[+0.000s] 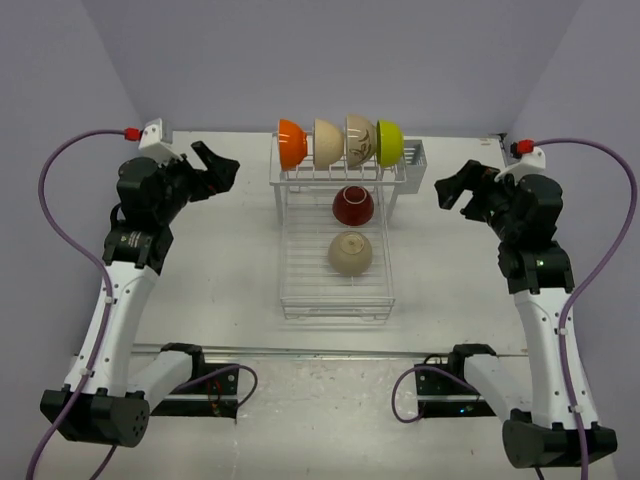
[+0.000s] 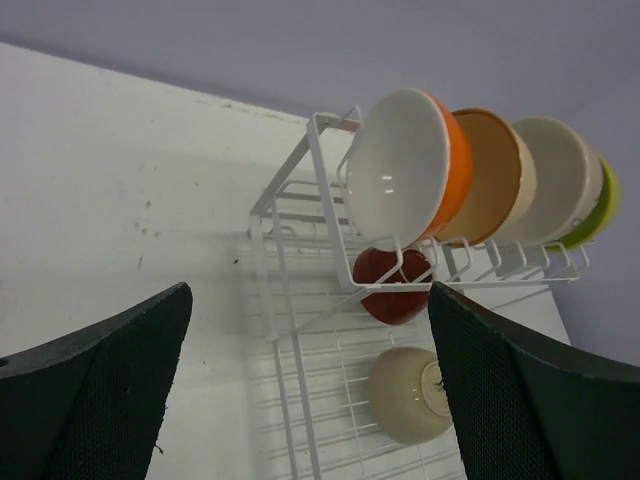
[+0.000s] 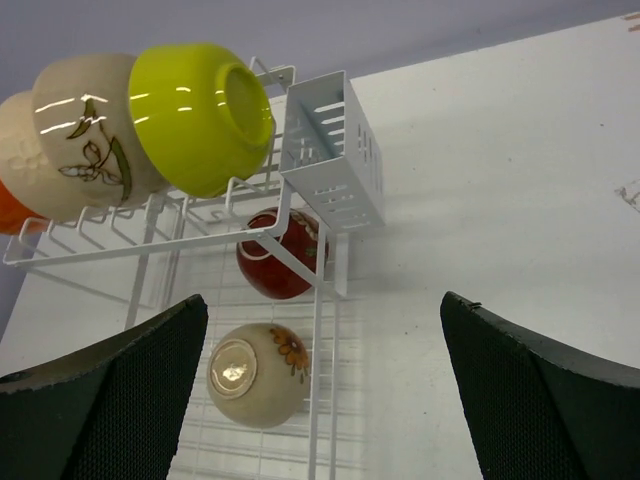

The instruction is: Unload the bowls from the dish rack

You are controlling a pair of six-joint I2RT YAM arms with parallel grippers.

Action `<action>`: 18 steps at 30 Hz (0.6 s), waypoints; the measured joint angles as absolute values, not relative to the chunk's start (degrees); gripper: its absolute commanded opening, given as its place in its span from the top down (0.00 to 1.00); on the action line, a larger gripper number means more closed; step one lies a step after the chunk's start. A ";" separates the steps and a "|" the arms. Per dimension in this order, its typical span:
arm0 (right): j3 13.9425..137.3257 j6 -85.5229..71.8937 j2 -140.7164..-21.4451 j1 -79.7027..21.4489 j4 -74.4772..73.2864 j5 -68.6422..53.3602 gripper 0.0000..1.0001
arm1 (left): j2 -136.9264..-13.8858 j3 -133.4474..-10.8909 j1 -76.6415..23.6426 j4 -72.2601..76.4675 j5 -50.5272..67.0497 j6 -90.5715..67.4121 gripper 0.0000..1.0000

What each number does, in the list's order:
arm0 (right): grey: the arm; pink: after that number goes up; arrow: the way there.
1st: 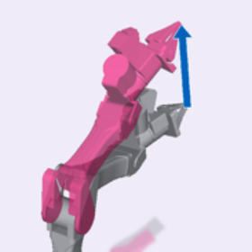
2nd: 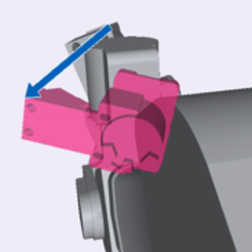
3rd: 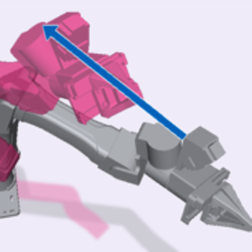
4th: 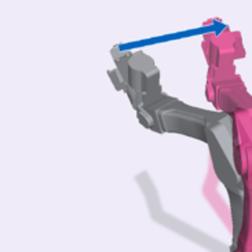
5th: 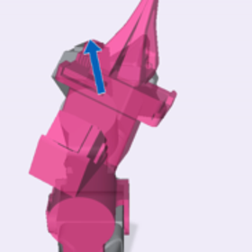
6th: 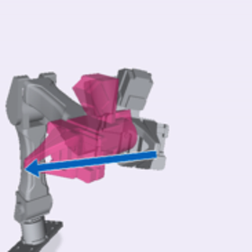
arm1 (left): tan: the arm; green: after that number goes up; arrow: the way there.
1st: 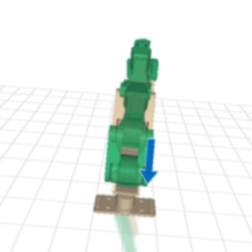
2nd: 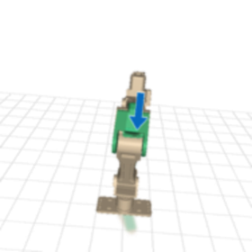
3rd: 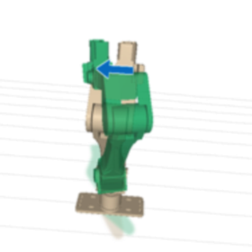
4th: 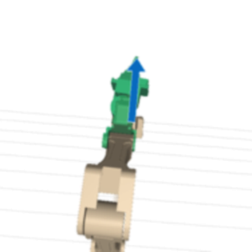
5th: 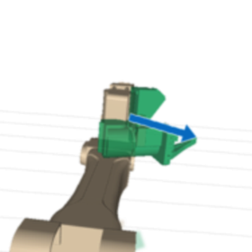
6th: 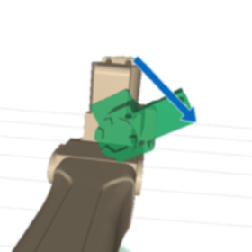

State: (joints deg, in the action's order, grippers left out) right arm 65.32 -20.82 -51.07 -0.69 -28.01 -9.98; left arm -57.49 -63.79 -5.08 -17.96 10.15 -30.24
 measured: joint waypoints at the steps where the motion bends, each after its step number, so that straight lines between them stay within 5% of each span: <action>1: 65.34 -21.02 -51.24 -0.69 -27.99 -9.26 0.01 | -58.00 -64.27 -5.08 -17.08 11.00 -30.17 0.00; 6: 66.43 -21.74 -50.37 -0.69 -28.21 -5.87 0.01 | -61.21 -66.98 -5.08 -10.83 16.56 -29.87 0.00; 11: 75.33 -21.76 -52.90 -0.69 -31.99 -7.62 0.01 | -72.73 -82.13 -5.08 -12.10 21.56 -30.72 0.00; 18: 80.95 -22.17 -57.41 -0.71 -38.76 -10.15 0.01 | -88.09 -99.70 -5.02 -14.48 30.35 -34.00 0.12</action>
State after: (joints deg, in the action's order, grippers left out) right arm 80.95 -22.17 -57.41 -0.71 -38.76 -10.15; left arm -88.09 -99.70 -5.02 -14.48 30.35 -34.00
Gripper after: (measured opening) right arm 0.989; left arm 0.914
